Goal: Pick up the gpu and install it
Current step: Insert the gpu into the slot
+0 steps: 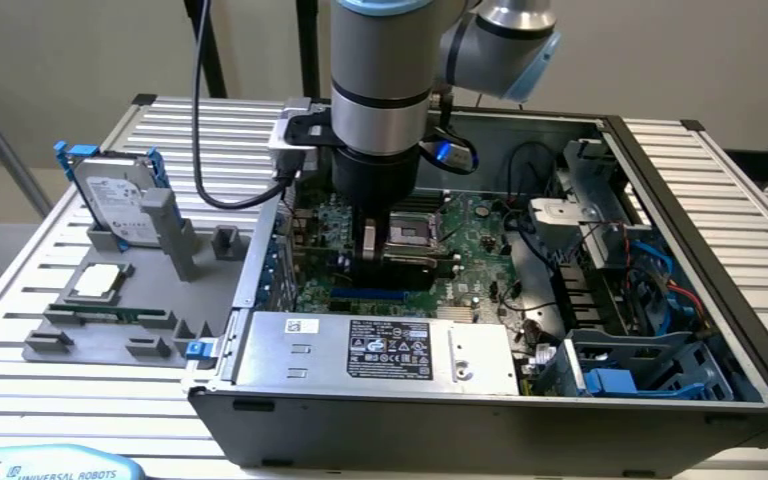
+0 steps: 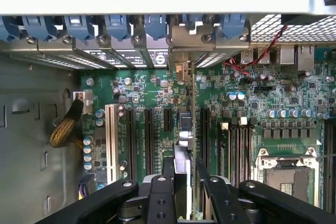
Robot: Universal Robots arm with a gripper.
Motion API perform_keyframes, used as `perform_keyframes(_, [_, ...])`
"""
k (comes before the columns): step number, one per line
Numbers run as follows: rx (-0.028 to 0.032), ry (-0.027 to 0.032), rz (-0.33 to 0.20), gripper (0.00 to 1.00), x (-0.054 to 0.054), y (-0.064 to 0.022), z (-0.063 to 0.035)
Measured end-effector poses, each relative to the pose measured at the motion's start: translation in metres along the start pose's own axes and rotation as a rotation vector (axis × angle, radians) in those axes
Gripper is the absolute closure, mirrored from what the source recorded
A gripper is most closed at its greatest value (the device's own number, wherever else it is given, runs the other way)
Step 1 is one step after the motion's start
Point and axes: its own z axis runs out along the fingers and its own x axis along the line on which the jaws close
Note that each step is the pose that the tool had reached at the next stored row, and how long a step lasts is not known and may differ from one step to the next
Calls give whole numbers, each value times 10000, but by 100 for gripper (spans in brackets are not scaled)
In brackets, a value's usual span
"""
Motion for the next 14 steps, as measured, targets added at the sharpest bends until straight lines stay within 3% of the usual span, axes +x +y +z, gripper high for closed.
perform_keyframes(14, [-2, -8, -28, 73, -14, 22, 57])
